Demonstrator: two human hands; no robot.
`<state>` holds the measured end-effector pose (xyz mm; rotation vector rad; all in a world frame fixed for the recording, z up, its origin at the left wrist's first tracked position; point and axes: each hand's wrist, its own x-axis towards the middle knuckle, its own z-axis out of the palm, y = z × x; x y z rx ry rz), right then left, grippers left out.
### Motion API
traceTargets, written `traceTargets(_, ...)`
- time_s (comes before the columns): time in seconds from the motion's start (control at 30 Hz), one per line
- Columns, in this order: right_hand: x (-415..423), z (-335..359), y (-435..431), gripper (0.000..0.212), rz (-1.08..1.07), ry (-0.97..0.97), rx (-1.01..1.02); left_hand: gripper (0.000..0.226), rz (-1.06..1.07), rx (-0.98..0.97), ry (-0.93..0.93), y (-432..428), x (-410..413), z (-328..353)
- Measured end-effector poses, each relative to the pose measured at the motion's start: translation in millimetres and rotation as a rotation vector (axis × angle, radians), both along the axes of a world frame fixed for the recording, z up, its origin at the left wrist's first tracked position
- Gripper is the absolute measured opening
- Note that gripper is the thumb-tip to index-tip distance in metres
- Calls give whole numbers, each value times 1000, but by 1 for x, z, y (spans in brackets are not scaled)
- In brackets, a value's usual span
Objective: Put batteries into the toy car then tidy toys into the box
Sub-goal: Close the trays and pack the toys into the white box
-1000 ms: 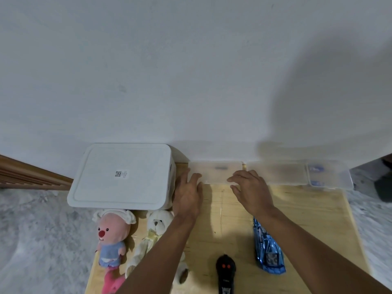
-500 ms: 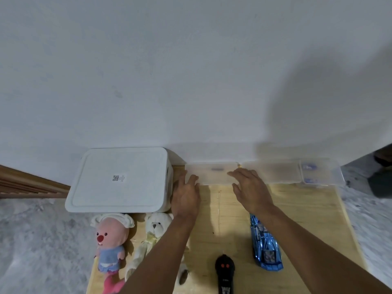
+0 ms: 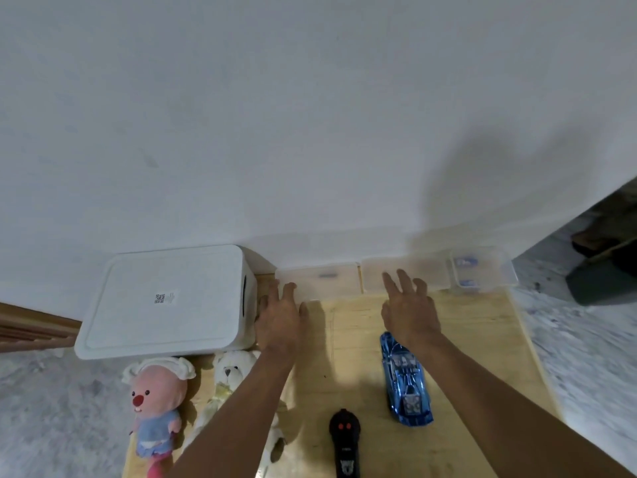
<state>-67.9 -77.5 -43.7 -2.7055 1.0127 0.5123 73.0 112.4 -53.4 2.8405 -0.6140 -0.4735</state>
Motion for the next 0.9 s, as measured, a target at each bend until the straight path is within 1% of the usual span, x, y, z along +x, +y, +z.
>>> traceTargets(0.13, 7, 1, 1, 70, 4, 15, 15, 50, 6, 35, -8, 5, 1, 0)
traceTargets(0.27, 4, -3, -2, 73, 15, 5, 24, 46, 29, -27, 10, 8, 7, -1)
traceTargets(0.37, 0, -5, -8, 73, 29, -31, 33, 41, 58, -61, 16, 5, 11, -1)
traceTargets(0.47, -4, -4, -16, 71, 32, -85, 45, 41, 80, -49, 18, 3, 12, 2)
traceTargets(0.53, -10, -1, -22, 71, 16, -138, 16, 41, 84, -39, 19, 2, 11, 3)
traceTargets(0.6, -20, 1, -31, 72, -61, -170, -65, 41, 85, -28, 15, 0, 10, 5)
traceTargets(0.63, -24, 2, -36, 73, -147, -184, -90, 42, 88, -21, 10, 0, 9, 5)
traceTargets(0.73, -39, -1, -55, 78, -451, -200, -46, 43, 103, -6, -2, -3, 5, 7)
traceTargets(0.77, -43, -3, -61, 78, -505, -193, -19, 44, 107, 0, -4, -4, 3, 7)
traceTargets(0.9, -52, -11, -78, 82, -484, -207, 47, 50, 60, 54, -18, -10, -5, 7)
